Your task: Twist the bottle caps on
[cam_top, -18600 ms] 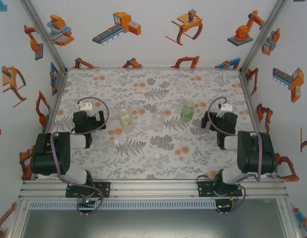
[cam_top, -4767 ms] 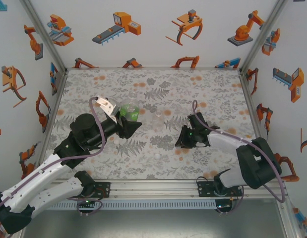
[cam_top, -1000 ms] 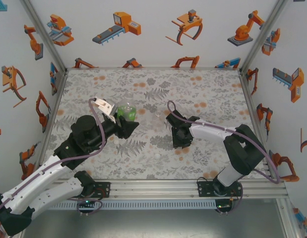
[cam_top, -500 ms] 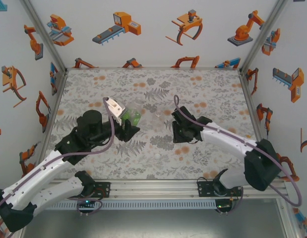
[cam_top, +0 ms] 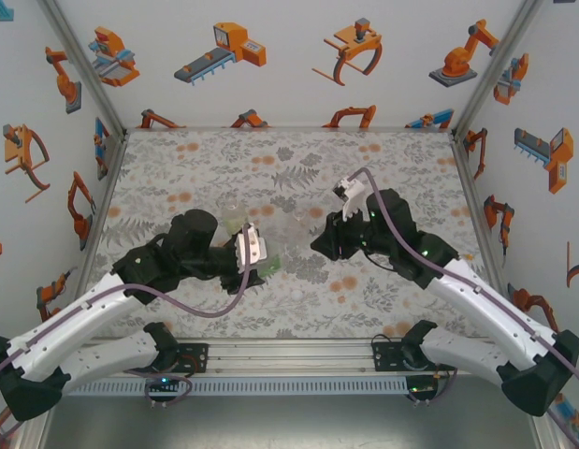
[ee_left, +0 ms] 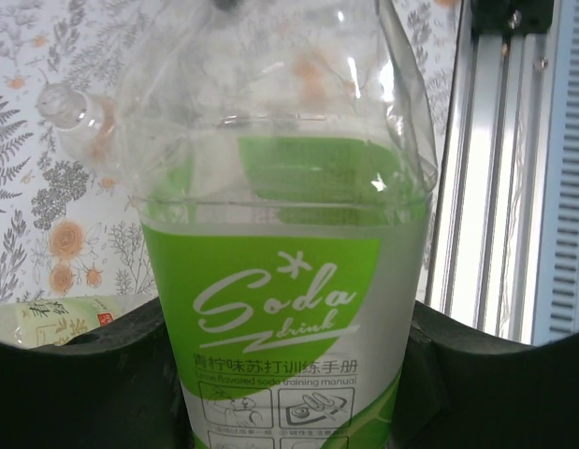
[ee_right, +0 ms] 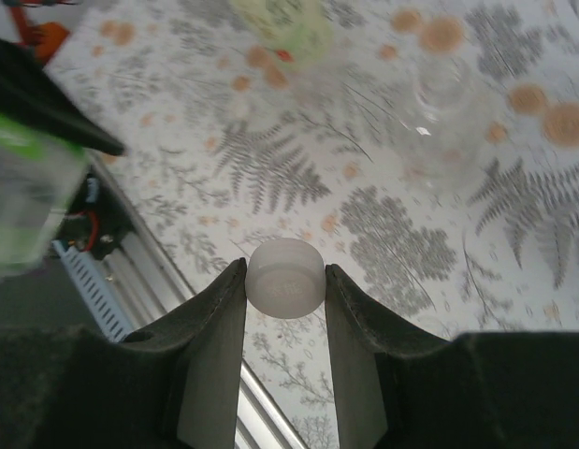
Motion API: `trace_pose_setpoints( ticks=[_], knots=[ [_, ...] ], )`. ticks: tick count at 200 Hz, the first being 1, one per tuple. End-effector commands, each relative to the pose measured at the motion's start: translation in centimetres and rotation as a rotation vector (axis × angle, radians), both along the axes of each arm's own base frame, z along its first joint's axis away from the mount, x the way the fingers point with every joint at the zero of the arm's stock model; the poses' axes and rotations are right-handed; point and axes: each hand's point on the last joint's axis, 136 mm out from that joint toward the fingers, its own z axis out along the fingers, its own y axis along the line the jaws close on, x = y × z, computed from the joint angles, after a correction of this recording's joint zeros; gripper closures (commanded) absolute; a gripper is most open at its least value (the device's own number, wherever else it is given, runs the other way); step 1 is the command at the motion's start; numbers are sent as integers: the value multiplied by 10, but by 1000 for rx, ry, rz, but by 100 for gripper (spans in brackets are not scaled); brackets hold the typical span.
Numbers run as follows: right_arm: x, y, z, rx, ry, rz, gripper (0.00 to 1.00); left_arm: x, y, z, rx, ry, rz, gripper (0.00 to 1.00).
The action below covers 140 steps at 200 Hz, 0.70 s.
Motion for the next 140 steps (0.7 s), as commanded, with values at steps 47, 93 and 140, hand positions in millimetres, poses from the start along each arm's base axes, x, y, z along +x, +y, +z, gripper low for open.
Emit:
trace_pose_setpoints(
  ticks=[47,93,140],
  knots=[
    [-78,25,96,242,-336,494,100,-11,8,-7,35,-78,-78,100],
    [-99,33,97,235,-425,618,100,-16,5,-11,38,-61,-104,100],
    [-106,41,85,197,-425,666,100,-19,4,-8,20,-64,-120,100]
  ],
)
